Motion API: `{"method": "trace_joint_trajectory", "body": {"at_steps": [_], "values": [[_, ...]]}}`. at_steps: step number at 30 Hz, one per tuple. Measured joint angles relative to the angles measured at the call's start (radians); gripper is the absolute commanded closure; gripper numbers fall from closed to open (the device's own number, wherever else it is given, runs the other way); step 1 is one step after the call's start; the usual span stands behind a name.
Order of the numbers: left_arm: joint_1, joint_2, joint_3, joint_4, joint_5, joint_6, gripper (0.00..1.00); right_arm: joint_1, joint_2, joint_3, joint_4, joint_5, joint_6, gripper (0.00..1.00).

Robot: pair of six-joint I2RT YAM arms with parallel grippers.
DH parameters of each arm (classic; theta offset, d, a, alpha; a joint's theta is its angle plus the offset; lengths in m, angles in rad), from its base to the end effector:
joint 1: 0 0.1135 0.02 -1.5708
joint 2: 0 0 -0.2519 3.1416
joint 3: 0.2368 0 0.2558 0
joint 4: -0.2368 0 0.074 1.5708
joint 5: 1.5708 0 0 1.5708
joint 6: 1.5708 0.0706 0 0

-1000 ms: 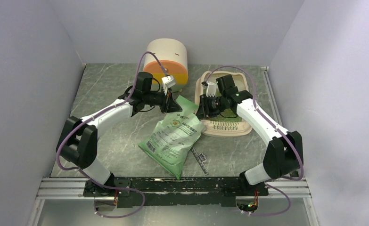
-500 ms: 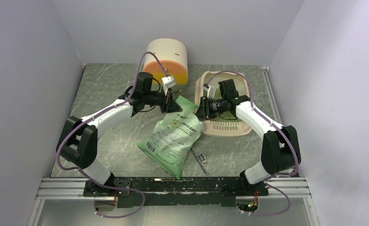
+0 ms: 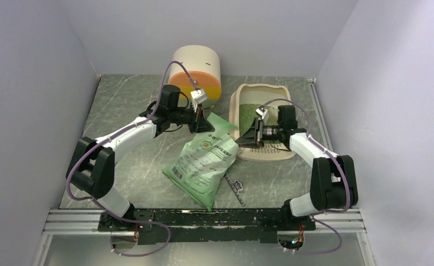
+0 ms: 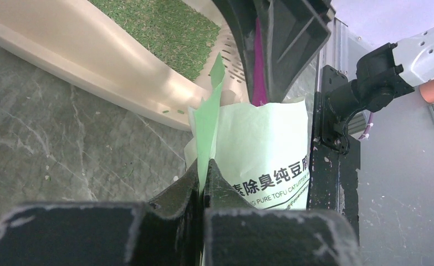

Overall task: Fill the litter box with clean litter
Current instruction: 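Scoop the cat litter from the cat litter bag.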

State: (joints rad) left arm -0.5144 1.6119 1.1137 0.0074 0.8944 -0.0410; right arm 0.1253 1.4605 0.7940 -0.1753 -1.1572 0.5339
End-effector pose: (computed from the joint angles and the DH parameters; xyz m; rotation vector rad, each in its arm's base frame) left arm 0.3052 -0.2357 0.2434 1.0325 1.8175 -1.2567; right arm 0.2826 0.1008 0.1809 -0.0942 2.3578 1.6978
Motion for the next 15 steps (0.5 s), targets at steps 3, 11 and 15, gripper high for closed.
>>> {"method": "trace_joint_trajectory", "body": {"at_steps": [3, 11, 15], "values": [[0.000, 0.000, 0.000, 0.000, 0.001, 0.000, 0.95, -0.047, -0.029, -0.034, 0.069, -0.041, 0.068, 1.00], [0.000, 0.000, 0.000, 0.003, 0.008, 0.000, 0.95, -0.175, -0.100, -0.121, 0.149, -0.093, 0.177, 1.00], [-0.001, 0.000, 0.000, 0.003, 0.010, 0.001, 0.95, -0.222, -0.136, -0.139, 0.174, -0.093, 0.209, 1.00]]}}
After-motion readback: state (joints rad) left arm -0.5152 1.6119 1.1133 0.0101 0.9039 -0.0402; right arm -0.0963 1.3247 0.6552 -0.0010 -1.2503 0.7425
